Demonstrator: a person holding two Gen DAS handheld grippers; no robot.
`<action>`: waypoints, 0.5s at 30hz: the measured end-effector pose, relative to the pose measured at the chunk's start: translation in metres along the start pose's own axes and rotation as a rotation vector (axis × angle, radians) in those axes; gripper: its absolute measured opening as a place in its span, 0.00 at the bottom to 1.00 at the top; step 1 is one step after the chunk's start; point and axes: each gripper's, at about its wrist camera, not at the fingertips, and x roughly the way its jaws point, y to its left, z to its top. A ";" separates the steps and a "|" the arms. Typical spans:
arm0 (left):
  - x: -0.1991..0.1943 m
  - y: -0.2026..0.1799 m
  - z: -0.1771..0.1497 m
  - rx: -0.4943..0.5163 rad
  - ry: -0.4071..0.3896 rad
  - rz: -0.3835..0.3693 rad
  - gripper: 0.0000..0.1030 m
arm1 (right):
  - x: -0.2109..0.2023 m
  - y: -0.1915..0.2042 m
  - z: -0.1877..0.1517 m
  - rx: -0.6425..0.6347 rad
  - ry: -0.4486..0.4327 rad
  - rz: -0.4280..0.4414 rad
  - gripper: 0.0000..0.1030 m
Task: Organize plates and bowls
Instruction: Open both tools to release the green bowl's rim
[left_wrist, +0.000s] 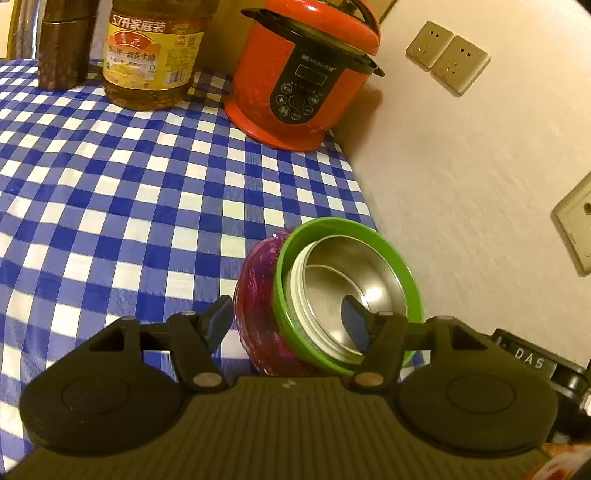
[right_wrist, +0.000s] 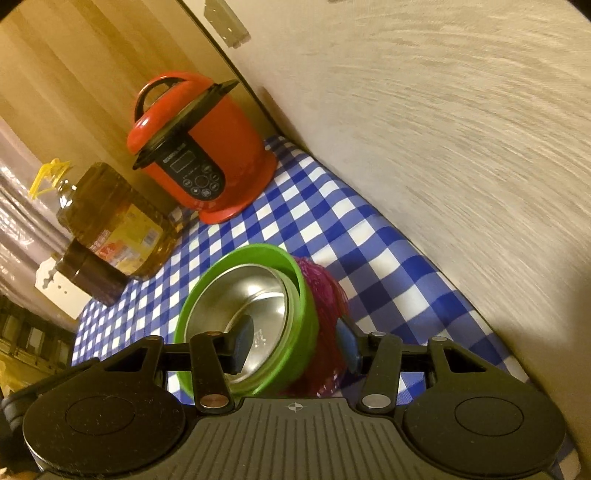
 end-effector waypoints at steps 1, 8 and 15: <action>-0.003 0.000 -0.002 0.001 -0.004 0.006 0.64 | -0.002 0.000 -0.002 -0.002 -0.001 -0.002 0.49; -0.020 -0.001 -0.017 0.025 -0.027 0.051 0.67 | -0.019 -0.003 -0.013 -0.022 -0.003 -0.011 0.49; -0.038 -0.016 -0.038 0.141 -0.045 0.080 0.68 | -0.034 -0.001 -0.030 -0.090 -0.006 -0.020 0.49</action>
